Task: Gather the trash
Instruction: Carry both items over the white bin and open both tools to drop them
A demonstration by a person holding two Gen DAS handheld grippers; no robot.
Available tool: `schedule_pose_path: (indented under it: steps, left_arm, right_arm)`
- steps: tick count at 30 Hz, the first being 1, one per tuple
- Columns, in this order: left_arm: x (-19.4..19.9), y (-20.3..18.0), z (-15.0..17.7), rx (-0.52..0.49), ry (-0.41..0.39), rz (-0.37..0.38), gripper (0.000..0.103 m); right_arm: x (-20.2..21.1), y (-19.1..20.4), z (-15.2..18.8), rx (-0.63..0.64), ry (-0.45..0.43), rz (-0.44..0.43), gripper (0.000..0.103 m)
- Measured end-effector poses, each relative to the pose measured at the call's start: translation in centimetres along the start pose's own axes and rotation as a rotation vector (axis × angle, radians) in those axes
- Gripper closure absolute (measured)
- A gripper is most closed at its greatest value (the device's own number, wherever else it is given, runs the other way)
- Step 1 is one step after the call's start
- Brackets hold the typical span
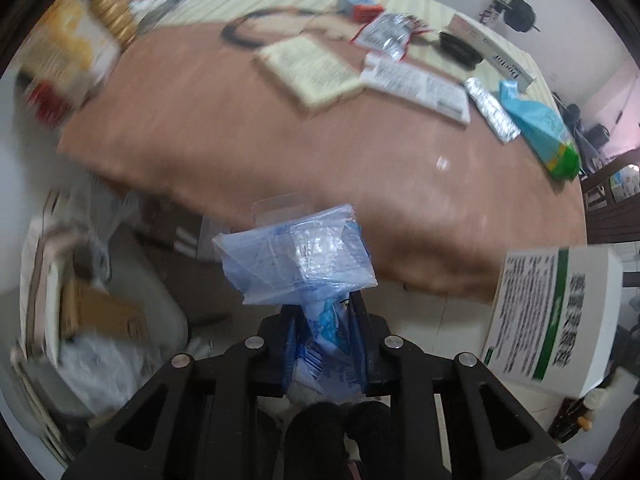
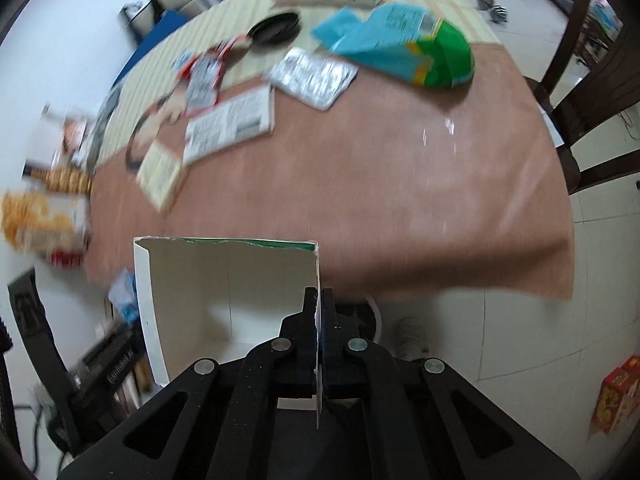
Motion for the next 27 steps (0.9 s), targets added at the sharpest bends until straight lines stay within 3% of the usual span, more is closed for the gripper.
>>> schedule_pose_path:
  steps: [4,8,13,17,22,24,26,27]
  left_arm:
    - [-1.3,1.2,4.9,0.060,0.046,-0.023,0.083]
    - [-5.4,1.8,9.4,0.110,0.119,-0.031,0.083]
    - [-12.6,2.1,13.3,0.149,0.202,-0.020,0.083]
    - [-19.6,2.5,15.4,0.189,0.271,0.031,0.083]
    - [-26.3,2.6,16.1,0.221,0.284,0.122,0.079]
    - [-28.6,2.5,16.2,0.258,0.320,0.175,0.068]
    - [-30.5,2.7,16.0,0.267,0.325,0.182,0.031]
    - [-31.0,2.8,15.8,0.271,0.320,0.178,0.027]
  right_arm:
    - [-1.7,-0.6,5.4,0.071,0.084,-0.001,0.102]
    - [-5.3,-2.4,9.5,0.138,0.144,0.019,0.102]
    - [-13.1,-6.3,13.0,0.127,0.235,0.053,0.102]
    - [-20.2,-9.1,14.7,0.102,0.281,0.089,0.102]
    - [-29.2,-11.6,15.7,0.066,0.312,0.128,0.102]
    - [-32.7,-12.4,15.7,0.059,0.314,0.143,0.102]
    - [-35.3,-12.9,15.5,0.055,0.320,0.146,0.102]
    - [-36.9,-13.2,15.2,0.050,0.315,0.147,0.101]
Point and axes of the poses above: each gripper's, at about its wrist camera, not at the fingertips, and x roughly against the way its jaws point, y to its left, z to its underside, the point moved 9 cm from there along -x, roughly the way its jaws point, and after that the axes turned 5 degrees about -x, right-handed, at the moved point
